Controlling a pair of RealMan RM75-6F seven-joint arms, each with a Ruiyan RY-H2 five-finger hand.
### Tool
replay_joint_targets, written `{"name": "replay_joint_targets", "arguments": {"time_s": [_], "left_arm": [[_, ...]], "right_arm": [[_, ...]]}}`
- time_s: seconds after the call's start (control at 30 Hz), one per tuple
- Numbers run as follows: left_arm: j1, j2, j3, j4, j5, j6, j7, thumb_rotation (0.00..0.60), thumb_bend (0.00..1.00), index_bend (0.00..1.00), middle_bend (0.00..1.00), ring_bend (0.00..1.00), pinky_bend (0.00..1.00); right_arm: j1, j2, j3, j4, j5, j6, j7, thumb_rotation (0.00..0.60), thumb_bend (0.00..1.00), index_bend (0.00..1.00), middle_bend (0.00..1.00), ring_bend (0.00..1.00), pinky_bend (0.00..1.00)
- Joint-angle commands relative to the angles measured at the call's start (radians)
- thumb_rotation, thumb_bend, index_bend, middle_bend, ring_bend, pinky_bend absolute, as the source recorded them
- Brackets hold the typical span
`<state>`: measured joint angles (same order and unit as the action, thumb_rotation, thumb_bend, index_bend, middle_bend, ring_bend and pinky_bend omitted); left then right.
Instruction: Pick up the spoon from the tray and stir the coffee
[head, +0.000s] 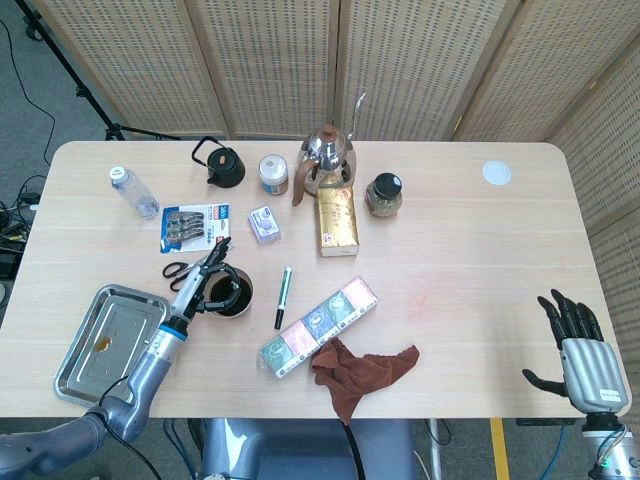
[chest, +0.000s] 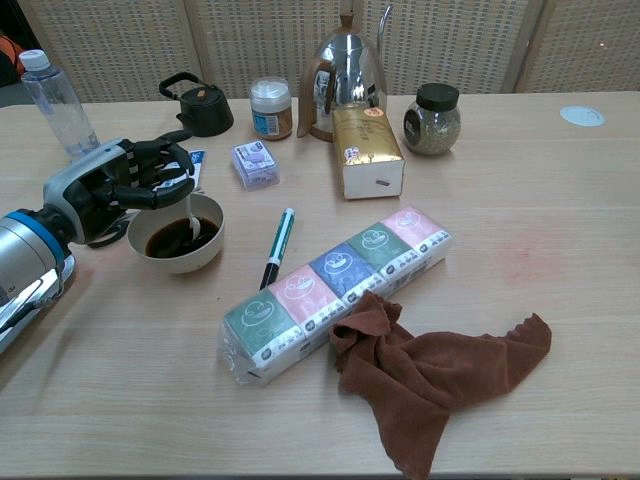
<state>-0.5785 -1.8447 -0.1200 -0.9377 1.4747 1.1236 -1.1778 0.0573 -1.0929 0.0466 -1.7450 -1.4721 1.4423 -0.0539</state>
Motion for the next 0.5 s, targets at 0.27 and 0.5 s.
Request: {"name": "replay_joint_targets", "arguments": {"time_s": [0.27, 0.5], "left_arm": [[-0.034, -0.019, -0.022, -0.026, -0.007, -0.022, 0.051, 0.600, 0.40, 0.63, 0.00, 0.00, 0.00], [-0.023, 0.013, 0.001, -0.074, 0.000, -0.034, 0.037, 0.600, 0.40, 0.63, 0.00, 0.00, 0.00]], "right_arm": [[0.003, 0.010, 0.009, 0.001, 0.013, -0.003, 0.022, 0.600, 0.00, 0.00, 0.00, 0.00, 0.00], [0.001, 0.009, 0.003, -0.004, 0.004, 0.000, 0.017, 0.600, 0.00, 0.00, 0.00, 0.00, 0.00]]}}
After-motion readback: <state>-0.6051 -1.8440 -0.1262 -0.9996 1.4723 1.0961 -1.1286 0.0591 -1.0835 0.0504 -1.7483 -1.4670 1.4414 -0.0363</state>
